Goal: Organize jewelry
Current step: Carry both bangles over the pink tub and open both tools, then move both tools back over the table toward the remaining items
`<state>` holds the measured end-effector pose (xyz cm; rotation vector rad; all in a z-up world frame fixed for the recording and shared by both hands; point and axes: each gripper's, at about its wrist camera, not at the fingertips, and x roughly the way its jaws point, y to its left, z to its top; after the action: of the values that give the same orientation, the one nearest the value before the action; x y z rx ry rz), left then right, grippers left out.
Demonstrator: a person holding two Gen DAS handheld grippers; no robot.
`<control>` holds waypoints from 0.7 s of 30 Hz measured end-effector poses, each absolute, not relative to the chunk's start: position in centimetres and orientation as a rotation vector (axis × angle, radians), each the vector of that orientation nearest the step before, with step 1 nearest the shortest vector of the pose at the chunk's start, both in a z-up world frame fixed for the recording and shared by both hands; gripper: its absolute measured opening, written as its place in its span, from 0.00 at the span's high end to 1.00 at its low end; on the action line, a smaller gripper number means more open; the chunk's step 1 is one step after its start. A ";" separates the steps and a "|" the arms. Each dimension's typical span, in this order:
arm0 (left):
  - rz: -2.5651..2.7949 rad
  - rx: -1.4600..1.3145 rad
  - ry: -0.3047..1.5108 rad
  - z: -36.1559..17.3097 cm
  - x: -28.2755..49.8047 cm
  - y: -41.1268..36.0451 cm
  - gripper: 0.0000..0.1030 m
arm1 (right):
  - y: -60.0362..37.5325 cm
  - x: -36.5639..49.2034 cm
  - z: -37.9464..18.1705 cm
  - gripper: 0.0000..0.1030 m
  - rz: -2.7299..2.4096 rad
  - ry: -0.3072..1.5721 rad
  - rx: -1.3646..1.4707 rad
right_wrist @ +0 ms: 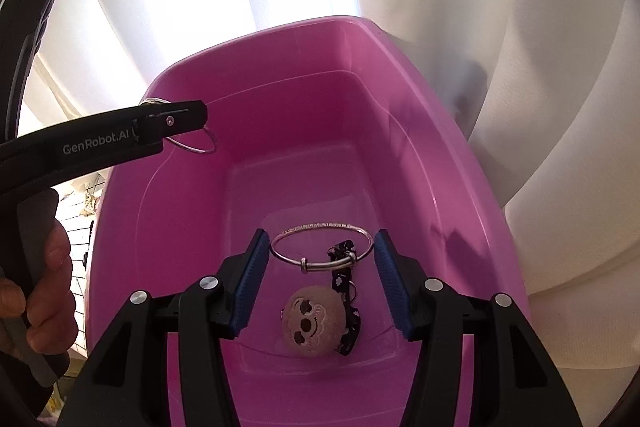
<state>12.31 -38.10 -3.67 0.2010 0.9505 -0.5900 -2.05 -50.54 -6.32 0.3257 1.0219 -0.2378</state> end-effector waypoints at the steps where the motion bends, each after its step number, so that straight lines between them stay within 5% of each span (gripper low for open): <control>1: -0.589 0.198 0.952 -3.8 12.3 -38.2 0.26 | -50.6 -2.0 -6.4 0.49 -0.238 1.026 0.329; 6: -0.581 0.182 0.942 -3.2 12.2 -37.9 0.13 | -50.5 -2.2 -6.1 0.49 -0.237 1.026 0.324; 21: -0.551 0.149 0.938 -2.5 12.7 -36.4 0.13 | -50.0 -2.7 -5.0 0.45 -0.236 1.002 0.322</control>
<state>12.68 -36.39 -2.53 0.1485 0.9378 -0.5507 -2.74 -49.96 -4.97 0.3219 1.0025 -0.2355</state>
